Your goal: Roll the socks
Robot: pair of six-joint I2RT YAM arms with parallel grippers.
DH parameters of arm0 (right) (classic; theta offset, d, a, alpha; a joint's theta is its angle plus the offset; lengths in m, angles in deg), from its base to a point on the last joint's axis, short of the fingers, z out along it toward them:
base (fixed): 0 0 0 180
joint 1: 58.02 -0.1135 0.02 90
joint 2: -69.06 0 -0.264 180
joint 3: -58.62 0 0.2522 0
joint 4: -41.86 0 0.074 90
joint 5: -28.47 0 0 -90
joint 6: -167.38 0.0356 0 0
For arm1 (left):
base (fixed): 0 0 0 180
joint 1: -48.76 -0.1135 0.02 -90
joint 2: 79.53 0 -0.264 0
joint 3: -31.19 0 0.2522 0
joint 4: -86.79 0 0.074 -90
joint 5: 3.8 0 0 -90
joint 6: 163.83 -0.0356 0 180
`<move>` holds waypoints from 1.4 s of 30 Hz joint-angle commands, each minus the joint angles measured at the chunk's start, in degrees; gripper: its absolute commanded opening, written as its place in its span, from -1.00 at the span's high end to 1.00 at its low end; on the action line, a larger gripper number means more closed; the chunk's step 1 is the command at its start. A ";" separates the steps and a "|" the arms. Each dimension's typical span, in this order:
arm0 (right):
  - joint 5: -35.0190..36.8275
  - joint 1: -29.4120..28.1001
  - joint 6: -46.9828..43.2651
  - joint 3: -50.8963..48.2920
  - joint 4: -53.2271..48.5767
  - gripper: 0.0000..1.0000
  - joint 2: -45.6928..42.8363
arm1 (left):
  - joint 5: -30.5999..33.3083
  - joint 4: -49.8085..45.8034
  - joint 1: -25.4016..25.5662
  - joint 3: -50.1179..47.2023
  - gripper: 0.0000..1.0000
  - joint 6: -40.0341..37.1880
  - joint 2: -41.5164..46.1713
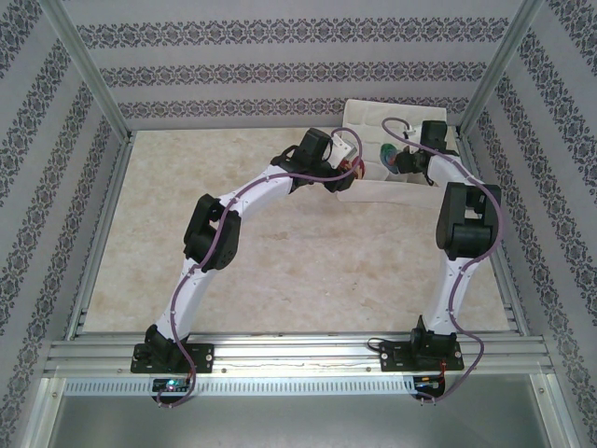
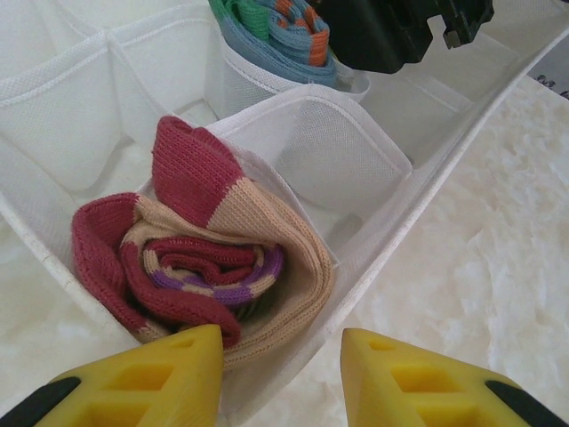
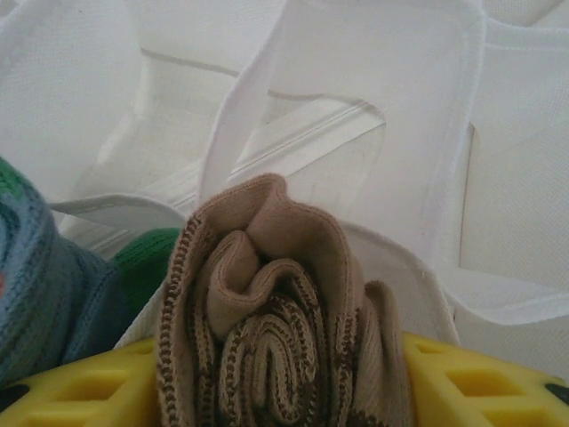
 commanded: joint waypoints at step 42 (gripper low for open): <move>-2.81 -6.98 18.98 -39.04 1.37 -0.95 -57.16 | 13.23 7.77 -8.08 -45.03 -0.99 -2.12 40.96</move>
